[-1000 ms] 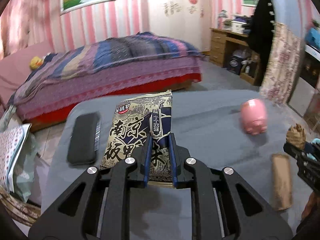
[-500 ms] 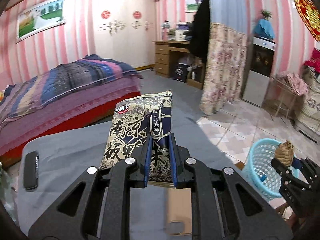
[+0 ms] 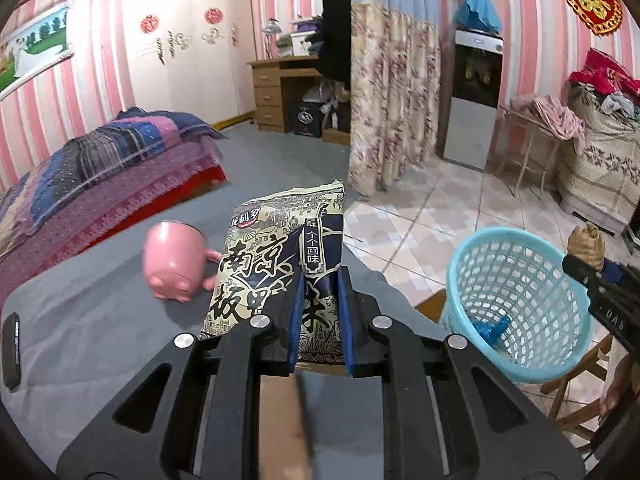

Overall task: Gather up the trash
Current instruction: 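Carry the snack bag and brown paper over the blue basket and open both tools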

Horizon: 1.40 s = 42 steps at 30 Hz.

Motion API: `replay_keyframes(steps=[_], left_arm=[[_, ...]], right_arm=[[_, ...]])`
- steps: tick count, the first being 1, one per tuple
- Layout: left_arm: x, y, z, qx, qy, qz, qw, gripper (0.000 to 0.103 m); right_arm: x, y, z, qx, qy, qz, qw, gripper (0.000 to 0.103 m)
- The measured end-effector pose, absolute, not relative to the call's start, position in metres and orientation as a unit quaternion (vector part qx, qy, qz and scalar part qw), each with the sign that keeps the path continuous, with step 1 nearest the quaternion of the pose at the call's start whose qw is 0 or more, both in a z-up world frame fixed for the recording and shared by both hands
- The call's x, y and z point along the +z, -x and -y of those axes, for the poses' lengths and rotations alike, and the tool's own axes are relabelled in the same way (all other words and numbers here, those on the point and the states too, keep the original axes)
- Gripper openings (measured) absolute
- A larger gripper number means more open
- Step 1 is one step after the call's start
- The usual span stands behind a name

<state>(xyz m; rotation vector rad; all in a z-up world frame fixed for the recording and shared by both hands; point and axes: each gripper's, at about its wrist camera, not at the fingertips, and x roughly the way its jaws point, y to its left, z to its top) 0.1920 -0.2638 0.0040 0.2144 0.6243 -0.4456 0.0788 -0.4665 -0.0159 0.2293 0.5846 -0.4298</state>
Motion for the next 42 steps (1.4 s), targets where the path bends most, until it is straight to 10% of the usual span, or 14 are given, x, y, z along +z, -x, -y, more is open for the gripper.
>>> replay_keyframes(steps=[33,42], left_arm=[[-0.035,-0.153,0.388,-0.382,-0.109,-0.297,0.868,0.021],[-0.053,-0.165,0.388,-0.370,-0.116,-0.319,0.865,0.055]], right_arm=[[-0.047,-0.043,0.524,-0.292,-0.150,-0.284,0.901,0.041],[-0.049,-0.049,0.519,-0.280,-0.146,-0.291,0.903,0.041]])
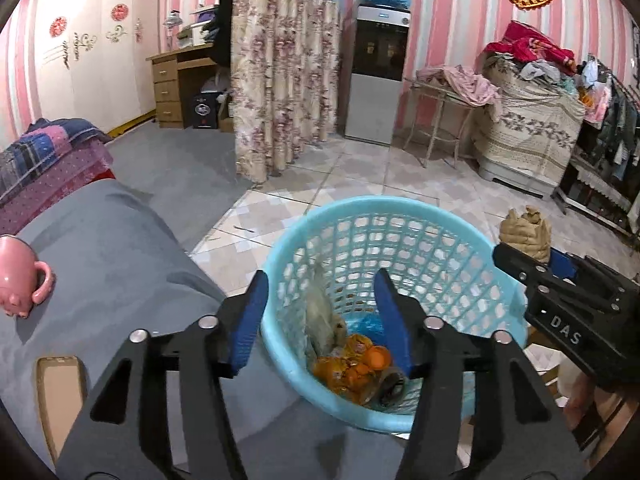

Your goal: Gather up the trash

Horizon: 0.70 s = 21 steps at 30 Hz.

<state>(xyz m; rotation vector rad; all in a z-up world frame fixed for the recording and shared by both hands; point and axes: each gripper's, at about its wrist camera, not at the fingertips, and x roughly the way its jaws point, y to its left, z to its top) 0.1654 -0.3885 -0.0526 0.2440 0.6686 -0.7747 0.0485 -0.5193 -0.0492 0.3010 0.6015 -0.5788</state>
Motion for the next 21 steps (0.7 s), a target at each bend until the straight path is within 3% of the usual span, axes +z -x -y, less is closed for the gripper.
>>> replay_keyframes(steps=[3,5,10,13,14,21], left_arm=[[-0.051,-0.171,0.381,-0.346,-0.122,-0.318,0.874,0.065],[-0.046,-0.176,0.368,-0.317,-0.126,-0.304,0.889,0.080],[-0.035,-0.193,0.329,-0.262,-0.119,-0.297,0.911,0.085],[-0.027,-0.201,0.301,-0.232,-0.104,-0.298,0.920,0.087],[-0.024,-0.202,0.290,-0.224,-0.099,-0.297,0.923,0.088],[-0.011,-0.180,0.218,-0.182,-0.078,-0.288,0.937,0.095]], right_arm=[[-0.052,-0.054,0.517,-0.272,-0.143,-0.296,0.904,0.041],[-0.055,-0.059,0.515,-0.265,-0.143,-0.301,0.905,0.041],[-0.060,-0.070,0.504,-0.252,-0.148,-0.304,0.907,0.044],[-0.061,-0.076,0.493,-0.244,-0.151,-0.301,0.909,0.058],[-0.061,-0.077,0.493,-0.243,-0.149,-0.301,0.910,0.071],[-0.042,-0.074,0.462,-0.225,-0.137,-0.289,0.920,0.091]])
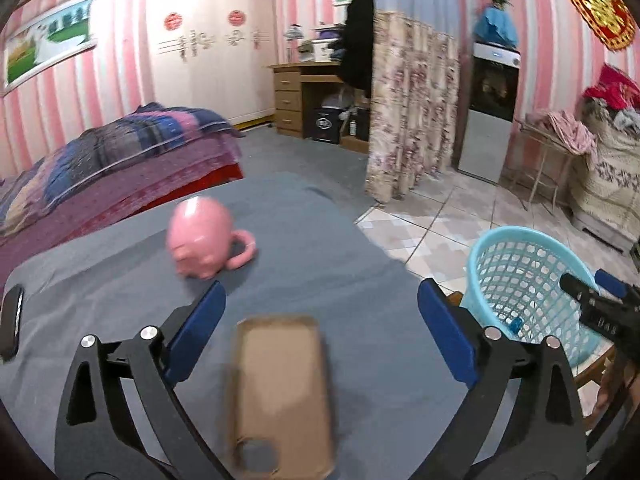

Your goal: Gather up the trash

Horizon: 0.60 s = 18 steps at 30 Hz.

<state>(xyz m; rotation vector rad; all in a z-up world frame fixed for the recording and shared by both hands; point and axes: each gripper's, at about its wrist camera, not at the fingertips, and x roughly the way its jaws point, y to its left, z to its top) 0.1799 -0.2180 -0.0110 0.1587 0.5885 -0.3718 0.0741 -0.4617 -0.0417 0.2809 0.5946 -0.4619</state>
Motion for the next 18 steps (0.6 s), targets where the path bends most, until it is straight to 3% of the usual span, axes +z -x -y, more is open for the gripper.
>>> replay_keyframes(steps=[6,18], left_arm=[[0.007,-0.141,0.140,-0.119,-0.074,-0.277,0.951,0.097],[0.032,-0.049,0.035,-0.077,-0.044,-0.247,0.965,0.098]], right_arm=[[-0.008,-0.052,0.414,-0.206,-0.121,-0.260,0.936,0.099],[0.011,0.010,0.273,-0.092,-0.070,-0.246,0.962,0.099]])
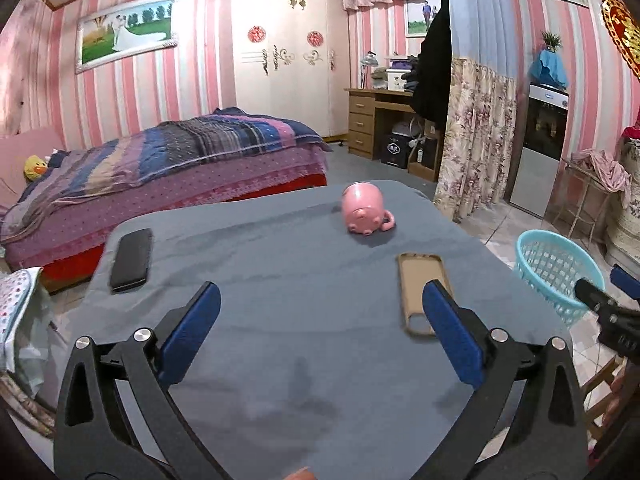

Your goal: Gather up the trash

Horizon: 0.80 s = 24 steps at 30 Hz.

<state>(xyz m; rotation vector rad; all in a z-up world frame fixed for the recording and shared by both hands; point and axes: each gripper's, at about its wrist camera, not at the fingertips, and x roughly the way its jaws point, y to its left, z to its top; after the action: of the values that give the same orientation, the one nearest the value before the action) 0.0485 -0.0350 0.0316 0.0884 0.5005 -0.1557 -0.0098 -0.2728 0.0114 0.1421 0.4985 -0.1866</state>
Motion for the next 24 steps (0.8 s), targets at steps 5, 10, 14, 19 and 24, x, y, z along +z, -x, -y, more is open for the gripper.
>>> replay_keyframes(steps=[5,10,14,19,24], left_arm=[[0.030,-0.012,0.021,-0.071,-0.052,-0.235,0.968,0.098],[0.022,0.009,0.010,-0.068,-0.052,-0.236,0.968,0.098],[0.015,0.014,0.007,-0.062,-0.050,-0.238,0.968,0.098],[0.009,0.009,0.000,-0.054,-0.038,-0.243,0.968,0.098],[0.003,0.005,0.003,-0.055,-0.036,-0.245,0.967,0.098]], right_arm=[[0.009,0.027,0.225,-0.065,-0.037,-0.237,0.969,0.099],[0.007,0.040,0.190,-0.049,-0.017,-0.224,0.973,0.099],[0.006,0.044,0.181,-0.044,-0.010,-0.221,0.974,0.099],[0.003,0.045,0.182,-0.049,-0.008,-0.223,0.974,0.099],[0.001,0.038,0.190,-0.052,-0.017,-0.227,0.972,0.099]])
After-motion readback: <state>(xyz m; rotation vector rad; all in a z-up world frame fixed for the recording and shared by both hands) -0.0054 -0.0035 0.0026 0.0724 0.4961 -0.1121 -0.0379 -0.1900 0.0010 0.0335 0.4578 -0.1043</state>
